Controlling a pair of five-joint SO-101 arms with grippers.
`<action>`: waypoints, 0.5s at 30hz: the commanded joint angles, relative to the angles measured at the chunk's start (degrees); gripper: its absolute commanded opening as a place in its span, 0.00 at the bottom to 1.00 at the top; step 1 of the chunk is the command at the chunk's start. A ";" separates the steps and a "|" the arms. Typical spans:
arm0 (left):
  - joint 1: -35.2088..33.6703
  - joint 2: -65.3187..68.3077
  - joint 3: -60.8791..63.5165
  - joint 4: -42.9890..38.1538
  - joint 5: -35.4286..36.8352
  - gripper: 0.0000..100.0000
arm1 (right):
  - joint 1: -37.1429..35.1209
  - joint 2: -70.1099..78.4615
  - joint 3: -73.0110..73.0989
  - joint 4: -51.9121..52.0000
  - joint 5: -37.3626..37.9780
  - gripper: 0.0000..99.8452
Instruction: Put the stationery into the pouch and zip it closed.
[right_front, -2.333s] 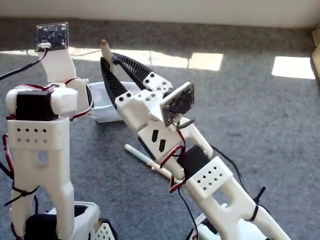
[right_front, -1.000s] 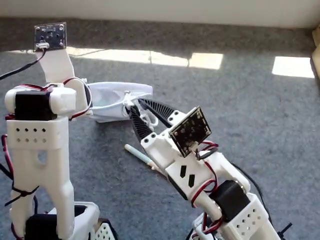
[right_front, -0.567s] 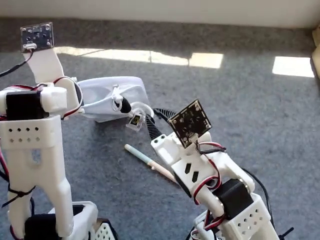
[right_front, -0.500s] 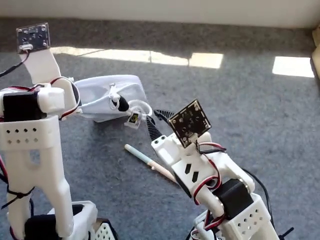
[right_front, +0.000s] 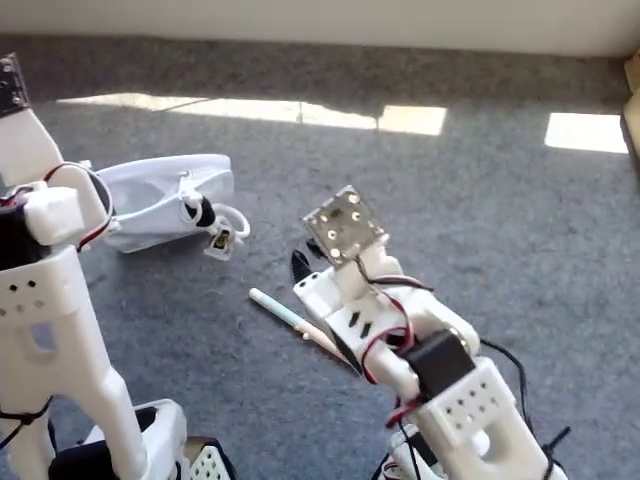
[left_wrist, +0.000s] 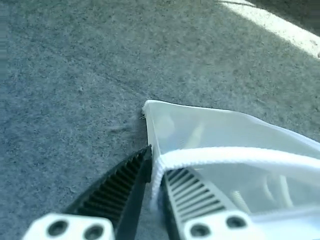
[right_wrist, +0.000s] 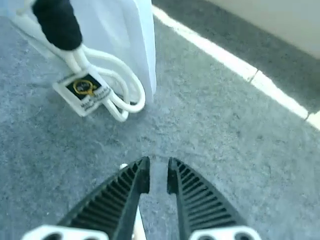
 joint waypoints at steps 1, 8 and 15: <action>-3.21 -2.95 -2.24 -0.88 0.62 0.01 | -0.48 6.64 -1.01 -0.31 0.62 0.06; -7.52 -3.03 -2.24 -1.05 0.62 0.01 | -4.70 16.40 -1.01 -0.31 0.26 0.14; -9.10 -3.03 -2.15 -1.05 0.62 0.01 | -8.04 27.82 -3.03 -4.97 0.18 0.15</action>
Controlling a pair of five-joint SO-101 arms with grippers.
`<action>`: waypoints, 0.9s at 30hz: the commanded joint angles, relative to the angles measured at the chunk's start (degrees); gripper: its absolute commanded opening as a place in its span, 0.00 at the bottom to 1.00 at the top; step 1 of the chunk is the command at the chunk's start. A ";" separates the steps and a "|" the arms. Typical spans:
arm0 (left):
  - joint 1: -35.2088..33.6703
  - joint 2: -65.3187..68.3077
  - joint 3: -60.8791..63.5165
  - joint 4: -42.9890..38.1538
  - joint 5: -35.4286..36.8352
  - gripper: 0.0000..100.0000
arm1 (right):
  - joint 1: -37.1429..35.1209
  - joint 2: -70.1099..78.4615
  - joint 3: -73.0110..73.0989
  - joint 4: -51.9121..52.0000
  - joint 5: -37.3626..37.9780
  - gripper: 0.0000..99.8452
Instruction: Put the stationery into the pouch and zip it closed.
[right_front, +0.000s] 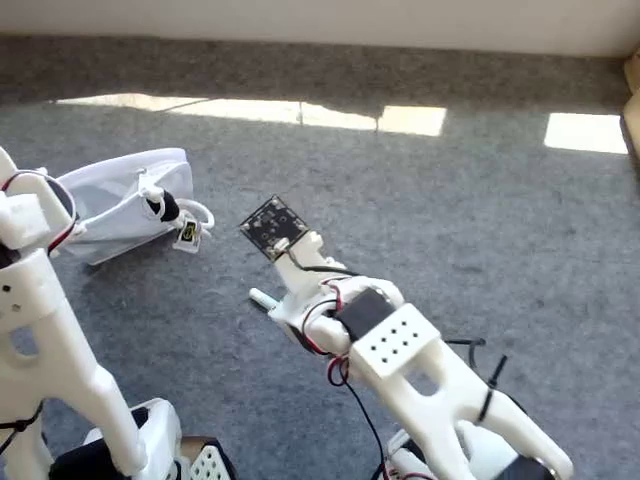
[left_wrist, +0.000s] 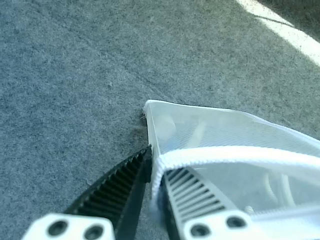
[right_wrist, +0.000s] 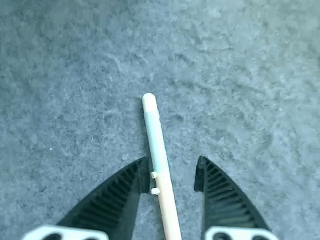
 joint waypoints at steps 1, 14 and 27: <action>-0.66 -3.03 -2.15 -1.05 0.62 0.01 | -2.24 4.97 -4.09 -3.47 0.18 0.15; -0.40 -3.03 0.13 -1.14 0.53 0.01 | -3.56 28.62 -18.86 -3.65 0.18 0.15; -0.40 -3.03 0.22 -1.14 0.35 0.01 | -3.56 39.43 -22.64 -3.65 0.70 0.07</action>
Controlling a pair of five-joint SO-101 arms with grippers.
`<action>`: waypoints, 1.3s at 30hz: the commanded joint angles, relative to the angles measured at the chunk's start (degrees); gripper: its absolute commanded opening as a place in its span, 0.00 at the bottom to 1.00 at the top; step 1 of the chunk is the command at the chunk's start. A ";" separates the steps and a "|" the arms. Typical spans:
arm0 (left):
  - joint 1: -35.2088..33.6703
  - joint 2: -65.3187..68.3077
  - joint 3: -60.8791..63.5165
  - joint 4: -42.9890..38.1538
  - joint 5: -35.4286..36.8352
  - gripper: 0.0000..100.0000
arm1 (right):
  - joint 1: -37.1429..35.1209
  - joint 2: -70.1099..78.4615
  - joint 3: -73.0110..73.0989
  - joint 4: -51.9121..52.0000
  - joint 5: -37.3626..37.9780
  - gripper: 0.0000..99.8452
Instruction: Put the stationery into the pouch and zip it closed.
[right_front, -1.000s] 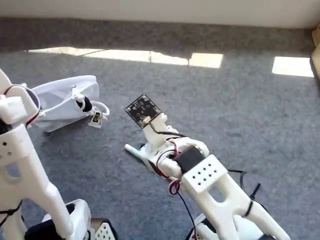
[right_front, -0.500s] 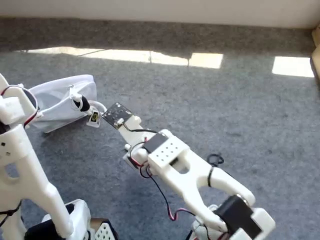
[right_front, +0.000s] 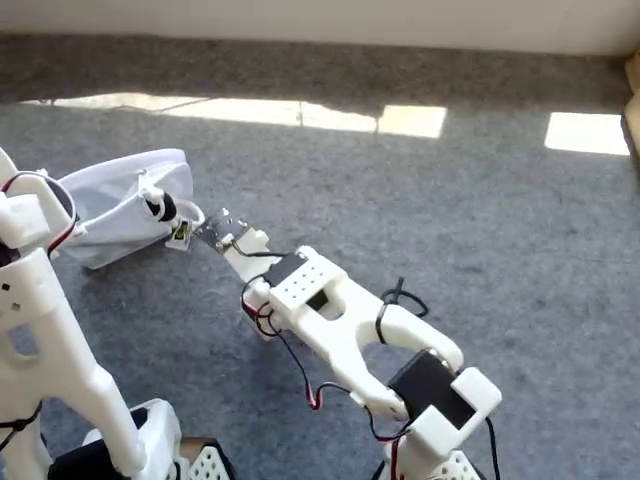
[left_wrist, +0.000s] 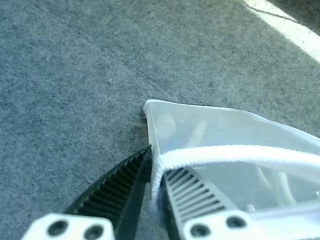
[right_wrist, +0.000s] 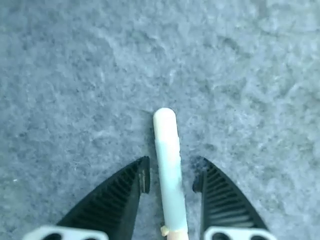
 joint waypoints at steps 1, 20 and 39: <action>-0.40 -2.95 -0.75 -1.14 0.35 0.01 | -0.57 0.48 -2.51 -1.19 0.70 0.04; 3.03 -2.95 -0.84 -1.14 0.53 0.01 | 6.90 -19.38 5.32 4.88 7.12 0.00; 28.35 -2.77 -1.36 -1.05 0.70 0.01 | 20.79 -48.04 12.62 4.79 7.12 0.00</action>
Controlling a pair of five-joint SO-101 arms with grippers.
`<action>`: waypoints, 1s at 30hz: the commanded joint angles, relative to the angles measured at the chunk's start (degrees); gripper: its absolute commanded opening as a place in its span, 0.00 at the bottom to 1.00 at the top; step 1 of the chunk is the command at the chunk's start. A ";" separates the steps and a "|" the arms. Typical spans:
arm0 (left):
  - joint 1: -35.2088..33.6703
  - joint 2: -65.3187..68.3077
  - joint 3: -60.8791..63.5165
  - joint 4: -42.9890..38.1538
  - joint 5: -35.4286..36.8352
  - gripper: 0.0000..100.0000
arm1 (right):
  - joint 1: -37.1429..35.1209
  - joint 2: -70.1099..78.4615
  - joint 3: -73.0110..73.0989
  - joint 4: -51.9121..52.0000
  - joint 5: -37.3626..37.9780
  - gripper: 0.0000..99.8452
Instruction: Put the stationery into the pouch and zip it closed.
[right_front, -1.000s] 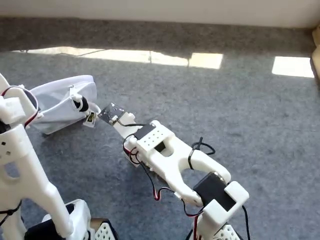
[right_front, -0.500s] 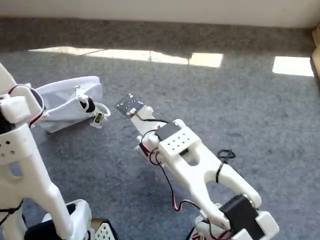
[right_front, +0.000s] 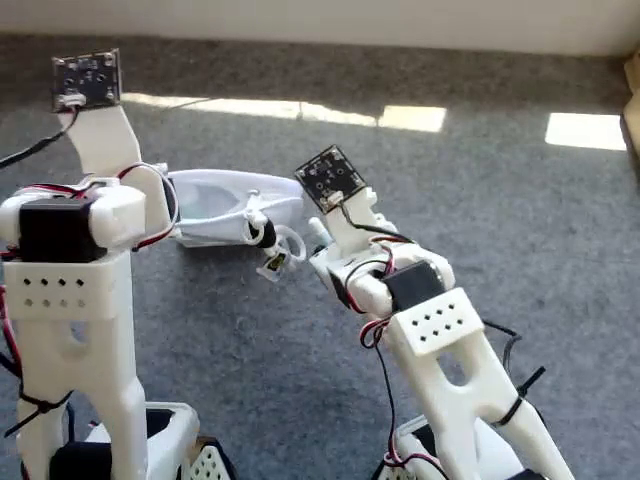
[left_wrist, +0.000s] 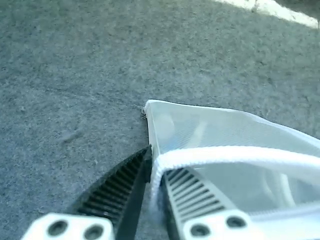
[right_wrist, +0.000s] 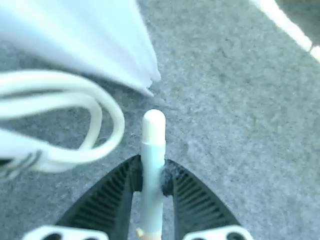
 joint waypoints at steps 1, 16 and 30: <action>5.05 -2.77 -1.45 -1.14 0.70 0.01 | 4.00 -4.00 -0.92 0.22 0.62 0.00; 9.27 -2.42 -2.77 -0.70 1.76 0.01 | 7.78 -8.31 -0.57 -3.12 0.53 0.00; 3.91 -2.42 1.45 -2.29 3.87 0.01 | 7.34 -18.15 -0.84 -5.14 -12.48 0.00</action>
